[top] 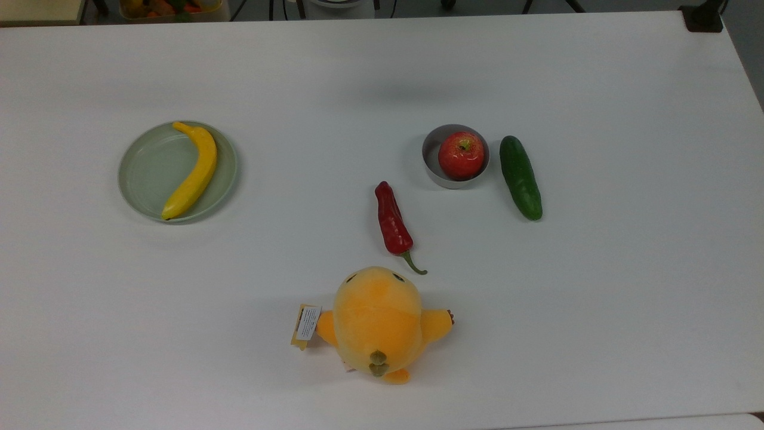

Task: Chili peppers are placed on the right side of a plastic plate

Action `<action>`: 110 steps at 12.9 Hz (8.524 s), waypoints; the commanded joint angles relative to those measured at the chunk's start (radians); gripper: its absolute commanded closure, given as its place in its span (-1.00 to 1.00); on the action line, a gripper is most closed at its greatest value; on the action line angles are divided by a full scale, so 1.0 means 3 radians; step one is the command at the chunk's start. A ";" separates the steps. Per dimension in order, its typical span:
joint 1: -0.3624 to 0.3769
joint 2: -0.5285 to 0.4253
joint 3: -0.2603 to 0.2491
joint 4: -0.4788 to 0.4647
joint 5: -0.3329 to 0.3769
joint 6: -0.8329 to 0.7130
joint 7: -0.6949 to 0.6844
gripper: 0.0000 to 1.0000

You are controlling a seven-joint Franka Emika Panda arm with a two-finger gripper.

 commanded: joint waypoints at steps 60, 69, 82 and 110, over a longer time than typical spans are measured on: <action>-0.0170 0.1070 0.0079 0.0170 -0.0077 0.1754 0.0248 0.88; -0.1244 0.1186 0.0033 0.0446 0.0113 0.1370 -0.1316 0.88; -0.1895 0.2009 0.0023 0.0364 -0.0453 0.2244 -0.2234 0.83; -0.0521 -0.0040 0.0023 0.0272 -0.0050 -0.0659 0.0450 -1.00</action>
